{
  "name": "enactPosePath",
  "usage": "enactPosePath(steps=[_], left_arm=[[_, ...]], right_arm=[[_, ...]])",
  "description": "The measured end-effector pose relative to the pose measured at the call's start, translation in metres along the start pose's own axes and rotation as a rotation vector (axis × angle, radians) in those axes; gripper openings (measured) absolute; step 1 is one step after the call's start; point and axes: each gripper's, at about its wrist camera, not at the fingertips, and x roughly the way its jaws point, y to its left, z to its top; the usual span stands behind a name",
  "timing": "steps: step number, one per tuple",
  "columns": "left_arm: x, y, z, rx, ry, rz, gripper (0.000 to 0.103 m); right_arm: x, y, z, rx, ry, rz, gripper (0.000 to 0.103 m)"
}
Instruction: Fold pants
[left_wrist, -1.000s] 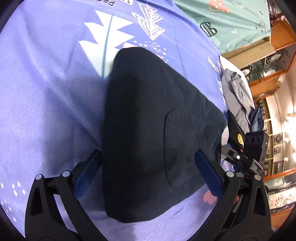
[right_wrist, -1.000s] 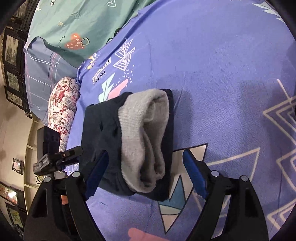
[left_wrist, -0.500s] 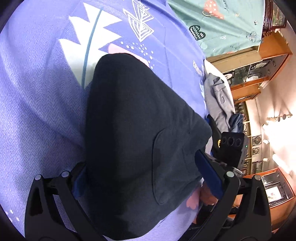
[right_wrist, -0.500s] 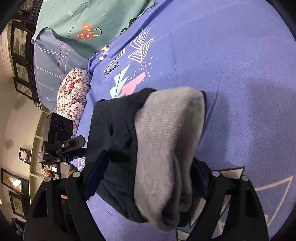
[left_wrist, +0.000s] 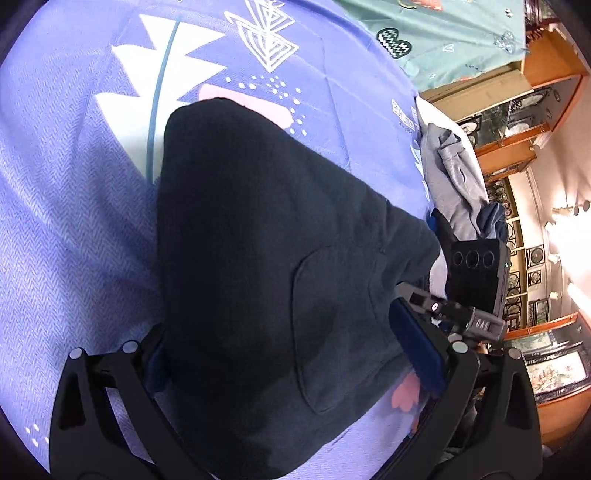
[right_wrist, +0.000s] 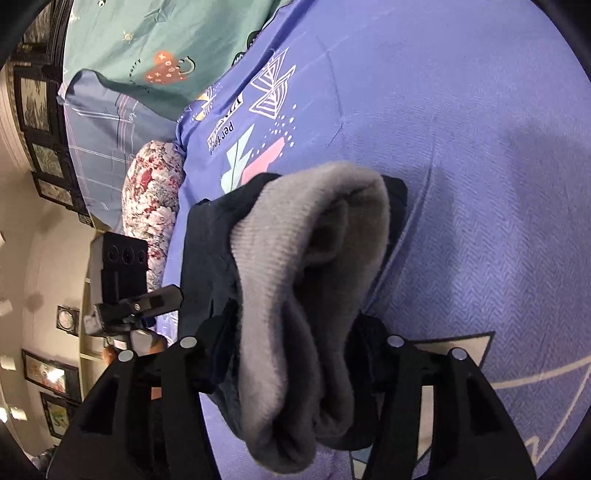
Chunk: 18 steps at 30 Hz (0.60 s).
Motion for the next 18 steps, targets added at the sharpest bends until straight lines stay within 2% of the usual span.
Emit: enactPosePath(steps=[3, 5, 7, 10, 15, 18], left_arm=[[0.003, -0.013, -0.003, 0.058, -0.013, 0.061, 0.099], [0.005, -0.020, -0.007, 0.092, -0.017, 0.094, 0.072], [0.002, -0.021, -0.007, 0.063, -0.031, 0.099, 0.072], [-0.012, -0.027, -0.006, 0.043, -0.059, 0.057, 0.056], [-0.063, -0.044, 0.009, 0.057, -0.196, -0.029, 0.055], [-0.097, -0.058, 0.036, 0.104, -0.280, -0.038, 0.055]], right_arm=[[0.000, 0.005, -0.001, -0.025, -0.011, -0.031, 0.045], [-0.004, 0.007, -0.002, -0.027, -0.028, -0.017, 0.040], [-0.010, 0.016, -0.003, -0.058, -0.044, -0.020, 0.039], [-0.017, 0.041, -0.001, -0.142, -0.057, 0.001, 0.038], [-0.034, 0.088, 0.021, -0.291, -0.078, 0.025, 0.038], [-0.044, 0.122, 0.047, -0.394, -0.114, 0.028, 0.038]])
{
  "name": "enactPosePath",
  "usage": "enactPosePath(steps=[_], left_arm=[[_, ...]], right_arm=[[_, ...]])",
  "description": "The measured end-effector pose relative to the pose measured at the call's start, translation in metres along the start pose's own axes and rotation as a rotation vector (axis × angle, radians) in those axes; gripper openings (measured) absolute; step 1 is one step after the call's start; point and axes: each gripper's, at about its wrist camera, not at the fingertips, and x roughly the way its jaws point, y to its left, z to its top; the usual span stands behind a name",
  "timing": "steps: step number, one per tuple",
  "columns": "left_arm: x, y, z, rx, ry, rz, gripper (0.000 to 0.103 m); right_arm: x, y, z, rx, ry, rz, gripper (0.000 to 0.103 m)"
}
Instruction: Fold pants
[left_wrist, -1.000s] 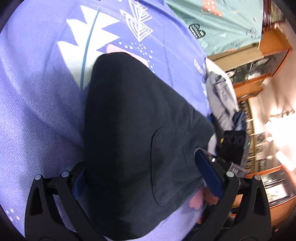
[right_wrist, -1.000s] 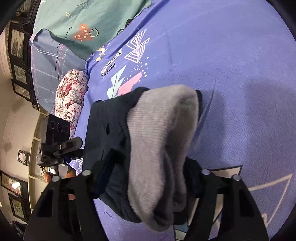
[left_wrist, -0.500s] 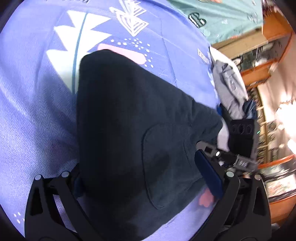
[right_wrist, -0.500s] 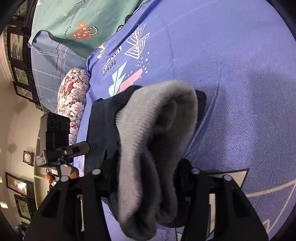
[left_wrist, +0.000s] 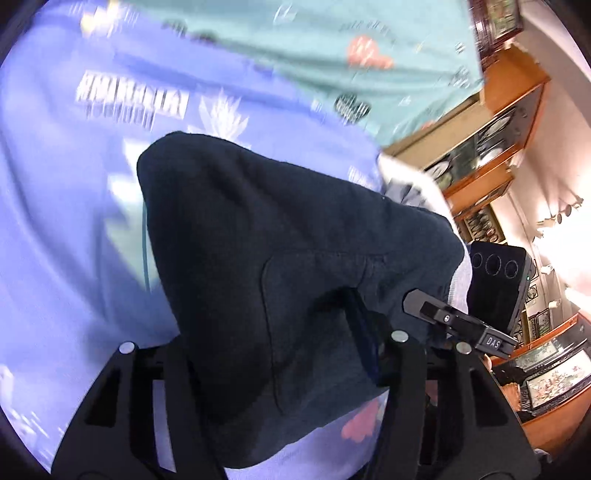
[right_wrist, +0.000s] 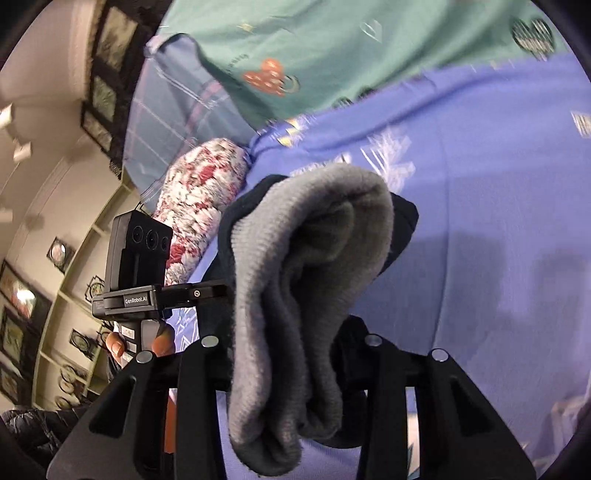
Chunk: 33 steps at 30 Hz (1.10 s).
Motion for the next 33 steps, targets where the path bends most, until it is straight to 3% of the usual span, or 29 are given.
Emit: enactPosePath(steps=[4, 8, 11, 15, 21, 22, 24, 26, 30, 33], left_arm=[[-0.016, -0.011, 0.061, 0.084, -0.098, 0.074, 0.055], [-0.013, 0.003, 0.129, 0.103, -0.185, 0.145, 0.055], [0.006, 0.028, 0.171, 0.088, -0.220, 0.191, 0.055], [0.047, 0.072, 0.211, 0.070, -0.211, 0.267, 0.055], [0.102, 0.135, 0.229, 0.024, -0.144, 0.350, 0.054], [0.112, 0.145, 0.228, 0.014, -0.128, 0.389, 0.054], [0.121, 0.157, 0.224, 0.012, -0.122, 0.416, 0.066], [0.121, 0.165, 0.224, -0.015, -0.136, 0.410, 0.076], [0.106, 0.163, 0.222, -0.051, -0.156, 0.409, 0.076], [0.079, 0.144, 0.208, -0.068, -0.198, 0.385, 0.087]], right_arm=[[0.011, 0.019, 0.063, -0.118, -0.056, -0.027, 0.039], [0.052, 0.013, 0.140, -0.172, -0.092, -0.075, 0.039], [0.090, -0.007, 0.181, -0.174, -0.095, -0.102, 0.039], [0.142, -0.041, 0.213, -0.178, -0.062, -0.150, 0.039], [0.212, -0.102, 0.224, -0.124, 0.009, -0.210, 0.040], [0.225, -0.116, 0.222, -0.102, 0.032, -0.237, 0.042], [0.234, -0.133, 0.218, -0.062, 0.050, -0.275, 0.056], [0.229, -0.151, 0.213, 0.009, 0.036, -0.257, 0.062], [0.198, -0.157, 0.212, 0.050, -0.011, -0.230, 0.063], [0.157, -0.151, 0.211, 0.094, -0.103, -0.234, 0.064]])
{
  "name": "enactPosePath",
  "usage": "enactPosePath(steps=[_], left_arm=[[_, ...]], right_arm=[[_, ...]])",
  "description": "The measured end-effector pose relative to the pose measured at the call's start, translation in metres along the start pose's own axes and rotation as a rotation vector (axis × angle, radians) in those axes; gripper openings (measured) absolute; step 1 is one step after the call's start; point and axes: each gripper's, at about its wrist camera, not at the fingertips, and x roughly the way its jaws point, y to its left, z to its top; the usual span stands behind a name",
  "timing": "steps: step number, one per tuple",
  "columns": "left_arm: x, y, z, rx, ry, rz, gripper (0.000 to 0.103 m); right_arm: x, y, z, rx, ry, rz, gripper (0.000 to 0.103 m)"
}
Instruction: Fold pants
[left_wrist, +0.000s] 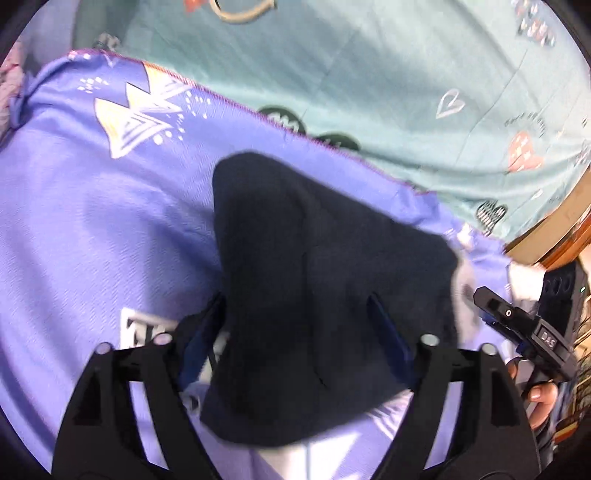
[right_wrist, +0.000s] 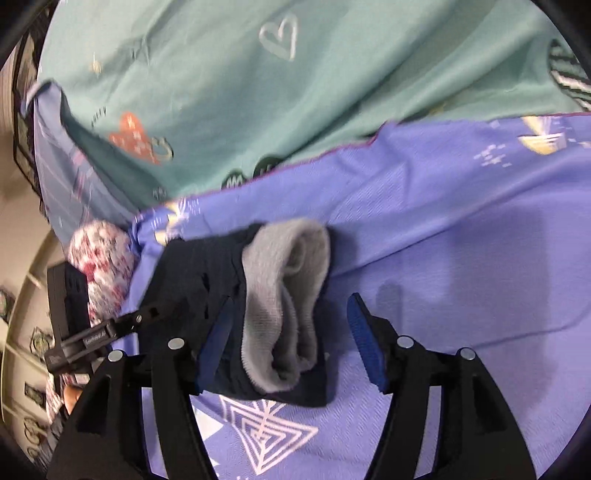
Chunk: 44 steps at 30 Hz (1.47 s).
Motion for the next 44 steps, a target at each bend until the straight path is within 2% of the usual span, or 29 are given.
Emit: enactPosePath(steps=[1, 4, 5, 6, 9, 11, 14, 21, 28, 35, 40, 44], left_arm=[[-0.012, -0.005, -0.003, -0.009, -0.019, 0.004, 0.093], [-0.047, -0.022, -0.020, 0.030, -0.070, 0.014, 0.097], [-0.052, -0.027, -0.023, 0.044, -0.076, 0.030, 0.098], [-0.063, -0.035, -0.031, 0.069, -0.097, 0.057, 0.098], [-0.089, -0.052, -0.052, 0.132, -0.152, 0.113, 0.101], [-0.100, -0.058, -0.065, 0.146, -0.164, 0.118, 0.101], [-0.117, -0.067, -0.088, 0.151, -0.181, 0.131, 0.101], [-0.153, -0.067, -0.145, 0.133, -0.261, 0.198, 0.101], [-0.174, -0.068, -0.174, 0.136, -0.347, 0.225, 0.101], [-0.150, -0.059, -0.186, 0.170, -0.277, 0.261, 0.101], [-0.138, -0.043, -0.187, 0.114, -0.234, 0.270, 0.101], [-0.130, -0.044, -0.189, 0.132, -0.215, 0.291, 0.101]], right_arm=[[-0.012, 0.003, 0.001, 0.004, -0.017, -0.019, 0.064], [-0.039, 0.018, -0.009, -0.077, -0.059, -0.108, 0.070], [-0.052, 0.032, -0.019, -0.149, -0.100, -0.171, 0.076], [-0.057, 0.040, -0.024, -0.187, -0.120, -0.198, 0.083], [-0.075, 0.070, -0.054, -0.318, -0.181, -0.304, 0.093], [-0.082, 0.086, -0.074, -0.373, -0.206, -0.356, 0.096], [-0.094, 0.100, -0.103, -0.406, -0.230, -0.385, 0.096], [-0.119, 0.118, -0.164, -0.360, -0.302, -0.369, 0.096], [-0.139, 0.132, -0.202, -0.354, -0.362, -0.373, 0.096], [-0.132, 0.121, -0.215, -0.306, -0.343, -0.355, 0.097], [-0.125, 0.113, -0.217, -0.289, -0.332, -0.368, 0.097], [-0.122, 0.110, -0.219, -0.277, -0.324, -0.369, 0.097]])
